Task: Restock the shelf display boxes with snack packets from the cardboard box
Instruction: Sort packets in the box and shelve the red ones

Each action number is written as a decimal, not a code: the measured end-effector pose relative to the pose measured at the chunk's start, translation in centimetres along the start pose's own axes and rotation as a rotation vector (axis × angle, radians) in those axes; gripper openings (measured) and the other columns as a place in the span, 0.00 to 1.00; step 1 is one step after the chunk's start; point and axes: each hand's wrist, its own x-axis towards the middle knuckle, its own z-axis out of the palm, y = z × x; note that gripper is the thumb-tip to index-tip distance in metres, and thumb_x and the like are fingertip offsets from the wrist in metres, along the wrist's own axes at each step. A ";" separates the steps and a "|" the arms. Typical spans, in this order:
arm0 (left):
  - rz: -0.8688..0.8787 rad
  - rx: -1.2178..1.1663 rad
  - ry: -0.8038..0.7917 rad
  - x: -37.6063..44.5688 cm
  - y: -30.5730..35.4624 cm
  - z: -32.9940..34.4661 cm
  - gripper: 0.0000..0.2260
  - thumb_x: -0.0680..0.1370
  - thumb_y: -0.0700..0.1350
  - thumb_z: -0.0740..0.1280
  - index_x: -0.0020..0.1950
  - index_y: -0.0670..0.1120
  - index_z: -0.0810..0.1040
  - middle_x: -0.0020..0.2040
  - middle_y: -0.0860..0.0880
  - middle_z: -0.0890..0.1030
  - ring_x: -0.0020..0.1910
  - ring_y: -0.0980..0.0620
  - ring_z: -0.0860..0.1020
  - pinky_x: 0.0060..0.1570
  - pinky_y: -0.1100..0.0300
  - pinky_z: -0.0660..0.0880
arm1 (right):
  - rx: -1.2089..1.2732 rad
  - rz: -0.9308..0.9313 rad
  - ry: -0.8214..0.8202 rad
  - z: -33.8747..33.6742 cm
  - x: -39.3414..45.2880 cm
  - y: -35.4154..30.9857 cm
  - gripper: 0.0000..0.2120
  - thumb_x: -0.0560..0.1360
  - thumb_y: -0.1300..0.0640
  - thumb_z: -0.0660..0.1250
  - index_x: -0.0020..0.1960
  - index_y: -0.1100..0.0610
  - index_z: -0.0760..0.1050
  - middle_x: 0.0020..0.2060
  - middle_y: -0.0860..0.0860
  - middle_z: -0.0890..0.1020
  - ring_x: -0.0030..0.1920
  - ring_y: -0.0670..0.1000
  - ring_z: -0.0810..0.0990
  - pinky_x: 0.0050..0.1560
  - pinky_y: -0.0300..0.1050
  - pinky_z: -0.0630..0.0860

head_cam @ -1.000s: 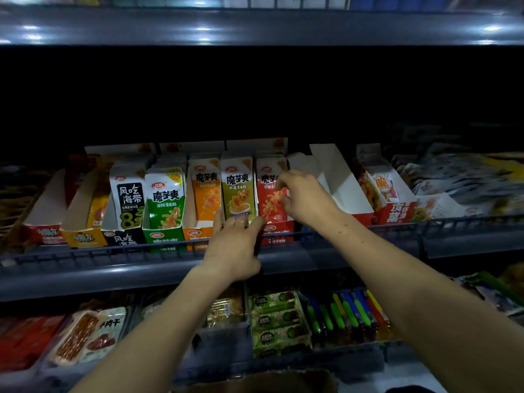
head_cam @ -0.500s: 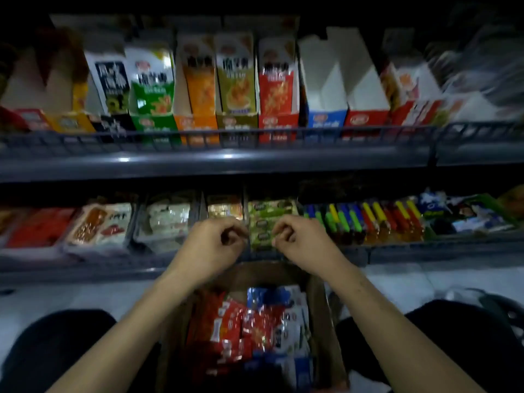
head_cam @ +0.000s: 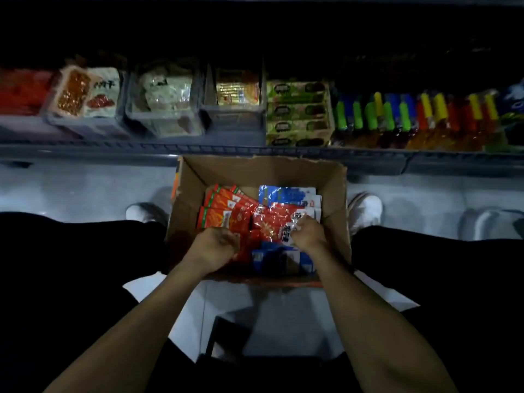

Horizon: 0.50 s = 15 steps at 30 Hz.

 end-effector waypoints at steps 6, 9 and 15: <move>-0.102 -0.127 0.004 0.3 -1.4 2.4 0.13 0.73 0.33 0.68 0.36 0.50 0.80 0.41 0.48 0.82 0.46 0.45 0.81 0.50 0.50 0.79 | -0.348 -0.124 0.109 2.7 3.2 1.4 0.26 0.70 0.54 0.73 0.65 0.58 0.69 0.62 0.59 0.73 0.63 0.60 0.71 0.64 0.55 0.71; -0.133 -0.142 0.026 0.5 -2.4 2.5 0.15 0.73 0.34 0.69 0.33 0.53 0.82 0.44 0.47 0.84 0.46 0.45 0.82 0.50 0.49 0.80 | -0.514 -0.148 0.129 3.3 4.6 1.9 0.32 0.68 0.49 0.74 0.68 0.57 0.68 0.64 0.60 0.71 0.65 0.61 0.68 0.66 0.57 0.68; -0.115 -0.167 0.027 1.2 -2.0 2.7 0.12 0.76 0.37 0.68 0.38 0.53 0.80 0.47 0.47 0.82 0.50 0.45 0.80 0.54 0.49 0.78 | -0.521 -0.146 0.183 3.3 4.9 2.5 0.17 0.74 0.54 0.68 0.62 0.57 0.75 0.60 0.57 0.74 0.61 0.58 0.72 0.62 0.52 0.72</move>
